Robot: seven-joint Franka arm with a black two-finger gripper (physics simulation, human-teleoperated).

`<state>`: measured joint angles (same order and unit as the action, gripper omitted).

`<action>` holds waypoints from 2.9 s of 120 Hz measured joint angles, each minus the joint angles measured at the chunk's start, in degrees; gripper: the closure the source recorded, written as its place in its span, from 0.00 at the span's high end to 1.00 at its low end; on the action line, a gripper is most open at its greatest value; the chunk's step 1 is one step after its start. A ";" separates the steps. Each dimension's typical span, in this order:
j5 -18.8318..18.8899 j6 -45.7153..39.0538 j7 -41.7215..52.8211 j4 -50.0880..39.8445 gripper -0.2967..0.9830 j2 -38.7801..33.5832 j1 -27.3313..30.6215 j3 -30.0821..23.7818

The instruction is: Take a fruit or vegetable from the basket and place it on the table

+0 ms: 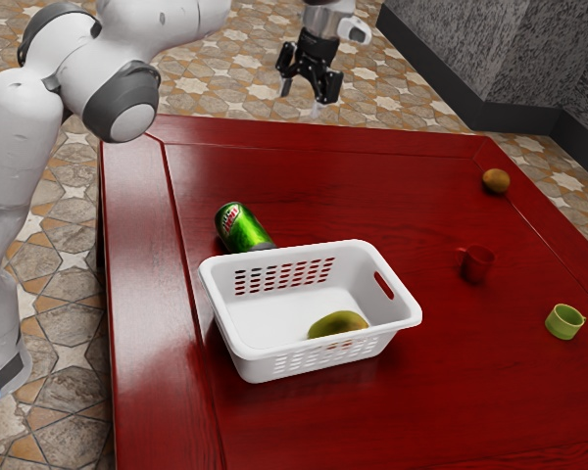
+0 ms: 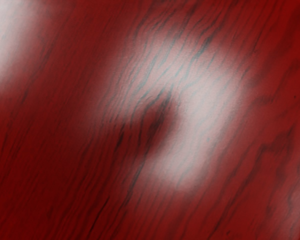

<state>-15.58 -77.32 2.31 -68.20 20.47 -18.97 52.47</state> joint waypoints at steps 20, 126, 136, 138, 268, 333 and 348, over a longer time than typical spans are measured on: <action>-0.40 -1.12 0.16 1.76 0.77 -2.08 -0.27 0.43; -6.84 -23.05 -3.07 -34.48 0.76 -17.29 -28.77 -12.73; -10.06 -25.12 -3.79 -34.47 0.75 -14.35 -29.88 -12.73; -10.63 -25.45 -3.91 -34.49 0.75 -13.94 -29.98 -12.71; -5.99 -31.54 -2.41 -42.33 0.76 -18.73 -35.95 -11.52; -11.87 -31.74 -1.80 -42.03 0.75 -14.30 -31.87 -11.51; -12.42 -31.79 -1.53 -41.68 0.74 -13.38 -31.15 -11.51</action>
<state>-28.01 -109.10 0.77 -109.88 7.09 -50.12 40.96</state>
